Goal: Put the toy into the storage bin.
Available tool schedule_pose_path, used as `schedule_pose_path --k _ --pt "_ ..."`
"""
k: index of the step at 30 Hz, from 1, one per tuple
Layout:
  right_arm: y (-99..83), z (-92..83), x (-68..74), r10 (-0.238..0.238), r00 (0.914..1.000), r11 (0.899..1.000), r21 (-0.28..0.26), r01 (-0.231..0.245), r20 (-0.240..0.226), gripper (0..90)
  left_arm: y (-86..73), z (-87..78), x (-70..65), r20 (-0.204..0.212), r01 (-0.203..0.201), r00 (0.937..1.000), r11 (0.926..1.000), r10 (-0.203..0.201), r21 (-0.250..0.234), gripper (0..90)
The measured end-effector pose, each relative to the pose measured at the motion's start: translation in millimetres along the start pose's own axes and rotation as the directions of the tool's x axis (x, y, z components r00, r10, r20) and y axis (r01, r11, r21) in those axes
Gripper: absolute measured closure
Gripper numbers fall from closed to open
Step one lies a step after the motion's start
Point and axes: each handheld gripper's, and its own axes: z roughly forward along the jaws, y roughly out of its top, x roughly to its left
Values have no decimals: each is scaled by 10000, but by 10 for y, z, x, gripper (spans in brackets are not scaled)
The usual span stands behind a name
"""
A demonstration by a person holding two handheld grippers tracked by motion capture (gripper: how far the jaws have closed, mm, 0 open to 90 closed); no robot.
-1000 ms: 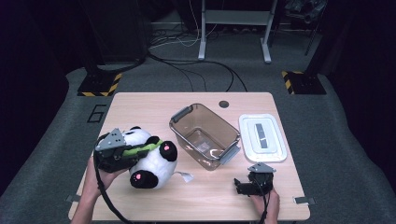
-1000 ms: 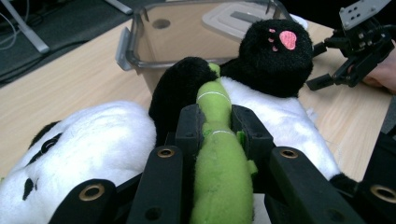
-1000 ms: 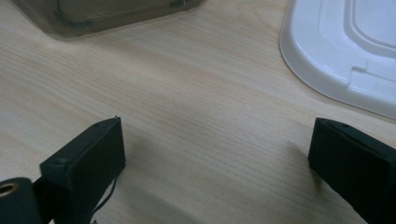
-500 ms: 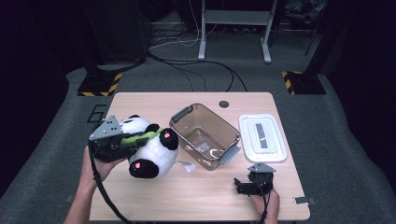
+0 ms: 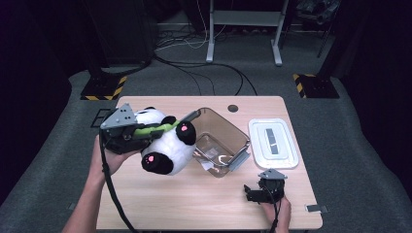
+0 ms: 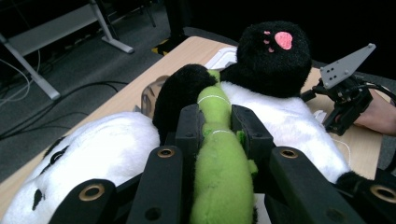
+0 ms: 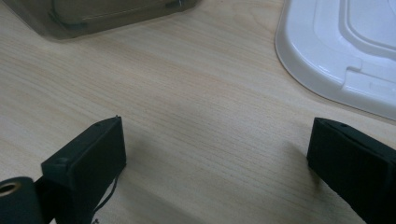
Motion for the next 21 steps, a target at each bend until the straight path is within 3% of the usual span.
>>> schedule_pose_path --k 11,17,21 --pt "0 0 2 -15 10000 10000 -4 15 24 38 343 288 98 223 -384 9990 9993 385 -39 737" --pt "0 0 2 -14 10000 10000 -6 14 21 38 421 455 165 192 -552 9983 9984 554 -92 736" --pt "-1 -1 3 -4 10000 10000 -7 4 11 38 443 588 214 230 -1001 9946 9942 1011 -393 736"
